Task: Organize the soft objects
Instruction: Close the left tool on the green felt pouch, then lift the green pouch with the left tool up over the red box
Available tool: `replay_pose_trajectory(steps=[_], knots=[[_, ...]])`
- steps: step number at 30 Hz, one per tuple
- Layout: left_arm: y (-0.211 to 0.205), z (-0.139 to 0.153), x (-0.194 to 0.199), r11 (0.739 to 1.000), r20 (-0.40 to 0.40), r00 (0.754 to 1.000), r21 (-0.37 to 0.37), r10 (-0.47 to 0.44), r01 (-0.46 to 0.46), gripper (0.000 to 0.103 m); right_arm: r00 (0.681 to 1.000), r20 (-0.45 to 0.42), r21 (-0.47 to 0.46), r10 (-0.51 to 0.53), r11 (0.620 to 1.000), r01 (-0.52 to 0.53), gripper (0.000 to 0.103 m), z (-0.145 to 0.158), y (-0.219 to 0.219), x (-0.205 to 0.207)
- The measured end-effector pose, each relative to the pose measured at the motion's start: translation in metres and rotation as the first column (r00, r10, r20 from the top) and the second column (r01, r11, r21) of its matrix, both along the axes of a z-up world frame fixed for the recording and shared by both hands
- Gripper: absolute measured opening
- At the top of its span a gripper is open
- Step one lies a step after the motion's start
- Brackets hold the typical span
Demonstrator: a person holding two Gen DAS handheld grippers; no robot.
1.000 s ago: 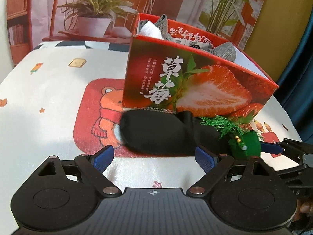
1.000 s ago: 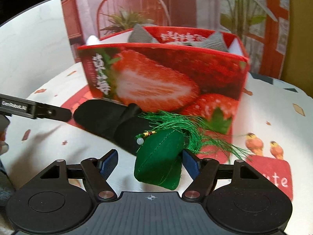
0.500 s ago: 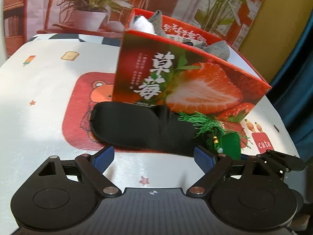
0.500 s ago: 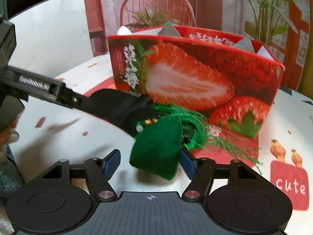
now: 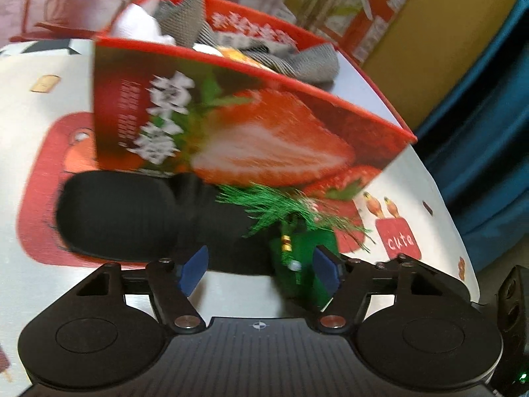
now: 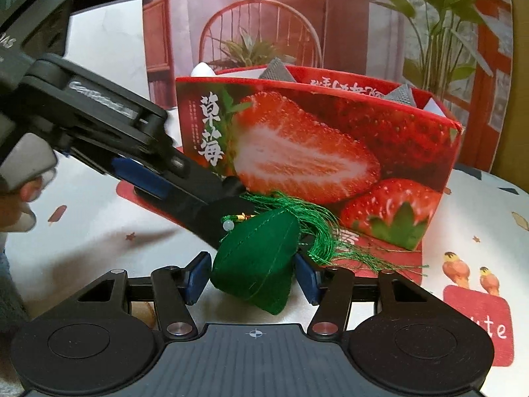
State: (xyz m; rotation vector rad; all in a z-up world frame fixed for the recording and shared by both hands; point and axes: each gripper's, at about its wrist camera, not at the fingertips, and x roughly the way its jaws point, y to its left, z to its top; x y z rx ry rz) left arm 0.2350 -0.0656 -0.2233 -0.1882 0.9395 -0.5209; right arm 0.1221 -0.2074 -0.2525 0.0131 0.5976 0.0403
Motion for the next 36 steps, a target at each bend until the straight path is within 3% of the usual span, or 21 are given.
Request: replay_pose_trajectory(steps=[9,13,36], knots=[[-0.029,-0.013,-0.003,0.999,0.028,0.998,-0.006,-0.054,0.054,0.064,1.000,0.009,0.014,-0.001,1.000,0.001,0.049,-0.008,-0.003,-0.001],[-0.036,-0.018,-0.008,0.996,0.037,0.995,-0.013,-0.090,0.091,0.053,1.000,0.011,0.009,-0.001,1.000,0.001,0.049,-0.009,-0.001,-0.003],[-0.031,-0.018,-0.021,0.994,0.066,0.993,-0.034,-0.101,0.103,0.050,1.000,0.014,0.004,0.011,1.000,-0.011,0.047,-0.005,0.004,-0.007]])
